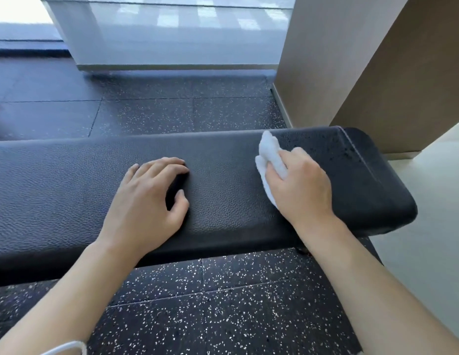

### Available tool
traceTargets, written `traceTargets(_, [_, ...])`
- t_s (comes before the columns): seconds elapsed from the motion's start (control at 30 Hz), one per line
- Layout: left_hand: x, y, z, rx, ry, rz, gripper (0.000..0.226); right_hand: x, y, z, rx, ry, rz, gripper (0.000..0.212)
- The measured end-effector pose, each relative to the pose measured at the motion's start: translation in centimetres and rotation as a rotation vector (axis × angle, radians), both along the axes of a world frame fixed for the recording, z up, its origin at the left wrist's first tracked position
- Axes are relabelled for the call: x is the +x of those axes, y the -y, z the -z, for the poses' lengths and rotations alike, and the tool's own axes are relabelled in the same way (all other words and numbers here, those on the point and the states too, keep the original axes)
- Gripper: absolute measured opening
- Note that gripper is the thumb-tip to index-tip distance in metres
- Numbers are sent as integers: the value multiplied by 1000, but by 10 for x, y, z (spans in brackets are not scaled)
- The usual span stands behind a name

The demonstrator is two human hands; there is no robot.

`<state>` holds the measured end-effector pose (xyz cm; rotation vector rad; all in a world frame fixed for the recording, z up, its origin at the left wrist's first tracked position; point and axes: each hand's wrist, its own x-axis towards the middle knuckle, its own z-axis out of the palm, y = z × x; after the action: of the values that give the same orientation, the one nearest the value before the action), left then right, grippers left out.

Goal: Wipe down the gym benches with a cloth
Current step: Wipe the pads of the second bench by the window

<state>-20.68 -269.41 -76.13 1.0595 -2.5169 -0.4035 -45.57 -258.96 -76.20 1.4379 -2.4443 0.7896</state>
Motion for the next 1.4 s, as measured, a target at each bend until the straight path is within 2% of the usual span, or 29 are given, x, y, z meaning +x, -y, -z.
traceTargets(0.07, [0, 1, 1, -8, 0, -1, 41, 19, 0, -2, 23, -67, -15, 44])
traceTargets(0.2, [-1, 3, 3, -14, -7, -1, 40, 96, -3, 4, -70, -79, -324, 30])
traceTargets(0.27, [0, 3, 3, -13, -15, 0, 39, 98, -2, 5, -66, -118, -399, 25])
traceTargets(0.33, [0, 3, 3, -20, -10, 3, 39, 55, 0, 3, -45, -139, -262, 24])
traceTargets(0.4, [0, 3, 2, -22, -11, 1, 39, 1, -1, 1, -16, -27, 16, 33])
traceTargets(0.47, [1, 2, 2, -11, -12, 0, 40, -17, -3, 2, -25, -32, 148, 39])
traceTargets(0.57, [0, 2, 1, -12, -6, -3, 40, 35, 1, 2, -2, -63, -53, 47])
traceTargets(0.67, [-1, 3, 3, -15, 0, 2, 39, 95, -2, 9, -15, -51, -300, 33])
traceTargets(0.73, [-2, 4, 3, -16, 0, 2, 38, 102, -1, 10, -35, -56, -360, 30])
traceTargets(0.8, [-1, 4, 3, -24, 8, -3, 38, 77, 3, 2, -43, -132, -340, 29])
traceTargets(0.87, [0, 2, 2, -25, 13, -5, 40, 37, 4, -2, -72, -220, -209, 27])
traceTargets(0.9, [0, 1, 2, -21, 18, -4, 40, 19, 2, -3, -94, -189, -98, 30])
traceTargets(0.97, [1, 0, 2, -10, 24, -1, 41, -4, -1, 0, -74, -51, 64, 52])
traceTargets(1.03, [0, 1, 2, -3, 22, -5, 41, 10, 3, -2, 2, -129, 44, 56])
traceTargets(1.1, [-1, 2, 2, -6, 27, -11, 41, 47, 6, -4, 17, -239, -162, 39])
traceTargets(1.2, [-3, 3, 4, -3, 27, -15, 42, 101, 2, 0, -18, -66, -405, 22])
traceTargets(1.27, [-3, 3, 4, -2, 31, -13, 42, 88, 4, -2, -39, 3, -374, 31])
traceTargets(1.33, [-2, 3, 3, -13, 34, -14, 41, 51, 9, -3, -5, -85, -232, 35])
traceTargets(1.4, [-1, 3, 3, -16, 26, -10, 41, 14, 12, -2, 16, -52, -52, 34])
